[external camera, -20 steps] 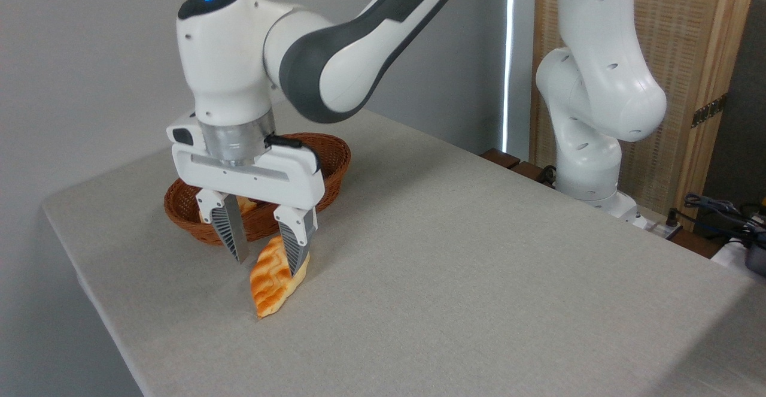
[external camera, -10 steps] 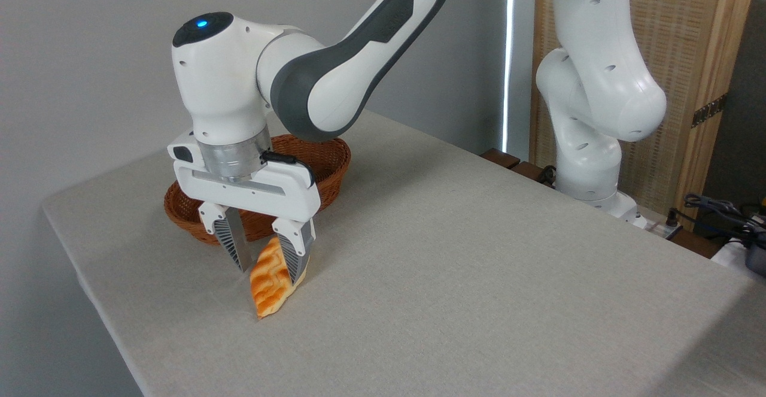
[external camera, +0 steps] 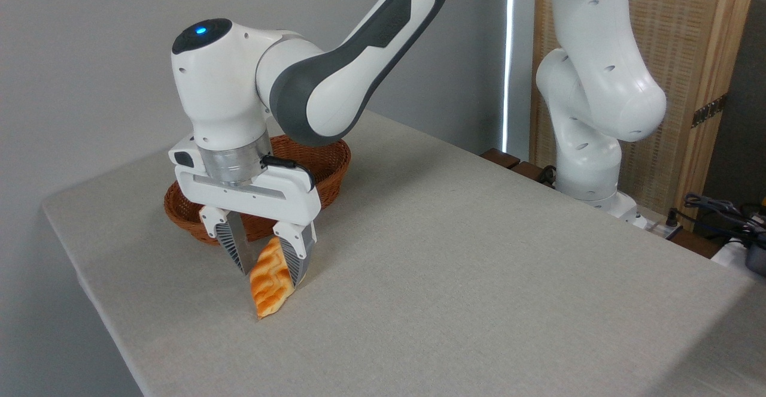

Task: Put bread into the basket
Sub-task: 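Close the gripper fingers around the glazed pastry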

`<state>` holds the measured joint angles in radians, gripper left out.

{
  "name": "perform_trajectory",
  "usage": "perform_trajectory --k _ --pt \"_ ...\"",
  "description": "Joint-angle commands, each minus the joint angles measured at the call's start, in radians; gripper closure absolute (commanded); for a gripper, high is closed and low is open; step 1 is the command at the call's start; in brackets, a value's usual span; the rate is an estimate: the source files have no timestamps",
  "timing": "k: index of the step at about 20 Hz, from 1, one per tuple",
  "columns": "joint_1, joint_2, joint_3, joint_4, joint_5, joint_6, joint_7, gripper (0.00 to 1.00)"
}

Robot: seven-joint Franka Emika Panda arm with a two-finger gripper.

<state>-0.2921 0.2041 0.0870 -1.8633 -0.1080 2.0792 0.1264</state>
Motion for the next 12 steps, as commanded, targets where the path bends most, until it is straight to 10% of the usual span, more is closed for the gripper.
perform_trajectory --k 1,4,12 --pt "-0.004 -0.003 0.002 -0.004 -0.001 0.005 -0.004 0.39" --pt "-0.004 -0.003 0.002 -0.004 -0.002 0.005 -0.005 0.56" --pt "-0.004 -0.005 0.002 -0.004 -0.002 0.004 0.001 0.58"
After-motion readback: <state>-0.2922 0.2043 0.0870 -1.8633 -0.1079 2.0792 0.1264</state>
